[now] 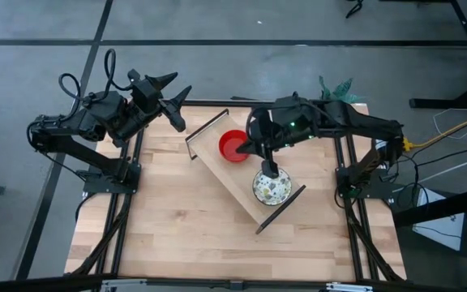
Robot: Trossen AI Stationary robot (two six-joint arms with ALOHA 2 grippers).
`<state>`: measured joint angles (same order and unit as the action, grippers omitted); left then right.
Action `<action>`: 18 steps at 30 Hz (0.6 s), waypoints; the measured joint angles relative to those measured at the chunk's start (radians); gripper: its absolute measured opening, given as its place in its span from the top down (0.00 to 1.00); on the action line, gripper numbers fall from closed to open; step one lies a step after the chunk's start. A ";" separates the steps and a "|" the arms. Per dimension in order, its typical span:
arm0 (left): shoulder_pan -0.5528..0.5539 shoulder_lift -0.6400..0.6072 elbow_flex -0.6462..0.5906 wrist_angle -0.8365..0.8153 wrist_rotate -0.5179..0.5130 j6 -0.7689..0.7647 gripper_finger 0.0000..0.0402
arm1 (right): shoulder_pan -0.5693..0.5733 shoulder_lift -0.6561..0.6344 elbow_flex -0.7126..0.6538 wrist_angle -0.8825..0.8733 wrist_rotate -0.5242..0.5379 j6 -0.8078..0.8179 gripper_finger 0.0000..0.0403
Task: Pick & Place Mini bowls
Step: Stack the white patterned bowl on top of the other white patterned bowls on the shelf
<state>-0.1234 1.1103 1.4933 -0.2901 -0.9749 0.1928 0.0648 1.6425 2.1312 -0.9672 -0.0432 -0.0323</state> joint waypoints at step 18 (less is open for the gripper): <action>0.000 0.000 0.000 0.000 0.000 0.000 0.44 | -0.051 -0.253 -0.511 0.336 -0.221 -0.013 1.00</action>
<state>-0.1234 1.1103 1.4933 -0.2905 -0.9749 0.1933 0.0134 1.3899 1.6205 -0.6312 -0.2645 -0.0450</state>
